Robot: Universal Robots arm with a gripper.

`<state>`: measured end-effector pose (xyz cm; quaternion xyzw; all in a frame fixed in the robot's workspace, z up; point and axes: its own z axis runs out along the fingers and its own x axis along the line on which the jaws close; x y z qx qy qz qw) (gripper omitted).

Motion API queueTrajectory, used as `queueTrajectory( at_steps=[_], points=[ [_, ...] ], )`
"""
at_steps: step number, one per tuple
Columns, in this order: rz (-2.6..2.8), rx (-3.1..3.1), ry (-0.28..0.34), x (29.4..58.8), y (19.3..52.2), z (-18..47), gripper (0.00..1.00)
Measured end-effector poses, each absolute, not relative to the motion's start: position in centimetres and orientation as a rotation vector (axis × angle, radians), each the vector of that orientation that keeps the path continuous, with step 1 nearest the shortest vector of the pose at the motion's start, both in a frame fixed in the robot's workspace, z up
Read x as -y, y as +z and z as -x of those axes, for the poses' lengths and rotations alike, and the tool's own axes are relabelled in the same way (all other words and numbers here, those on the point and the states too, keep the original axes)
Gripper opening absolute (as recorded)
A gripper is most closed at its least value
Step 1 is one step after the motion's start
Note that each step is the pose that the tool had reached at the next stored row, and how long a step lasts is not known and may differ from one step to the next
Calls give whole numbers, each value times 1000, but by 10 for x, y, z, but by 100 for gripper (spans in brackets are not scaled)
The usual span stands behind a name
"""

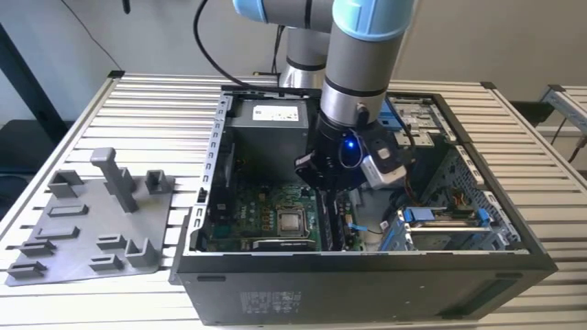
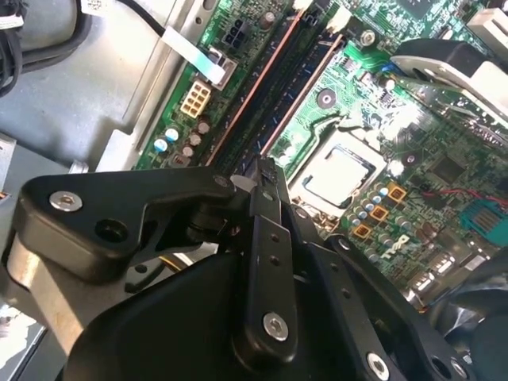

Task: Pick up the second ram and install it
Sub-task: 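Press down the second ram until it locks into place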

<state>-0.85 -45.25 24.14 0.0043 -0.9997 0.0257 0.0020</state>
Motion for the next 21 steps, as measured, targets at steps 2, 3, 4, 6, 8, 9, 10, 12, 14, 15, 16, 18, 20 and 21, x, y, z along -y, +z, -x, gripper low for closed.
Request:
queueTrajectory(
  at_steps=[2, 3, 4, 6, 8, 9, 10, 12, 14, 15, 16, 18, 20, 21],
  points=[
    [-46, 3137, 80, 452, 241, 8, 11],
    [-60, 3137, 79, 452, 241, 8, 11],
    [-77, 3137, 78, 452, 241, 9, 11],
    [-120, 3136, 78, 453, 241, 9, 11],
    [-167, 3135, 78, 452, 241, 9, 11],
    [-191, 3134, 78, 452, 241, 9, 11],
    [-216, 3132, 78, 452, 241, 9, 11],
    [-270, 3129, 78, 453, 241, 9, 11],
    [-318, 3125, 78, 453, 241, 9, 11],
    [-342, 3123, 77, 453, 241, 9, 11],
    [-366, 3121, 77, 453, 241, 9, 11],
    [-402, 3117, 77, 453, 241, 9, 11],
    [-425, 3114, 76, 453, 240, 9, 11],
    [-435, 3113, 76, 452, 240, 9, 11]
  ],
)
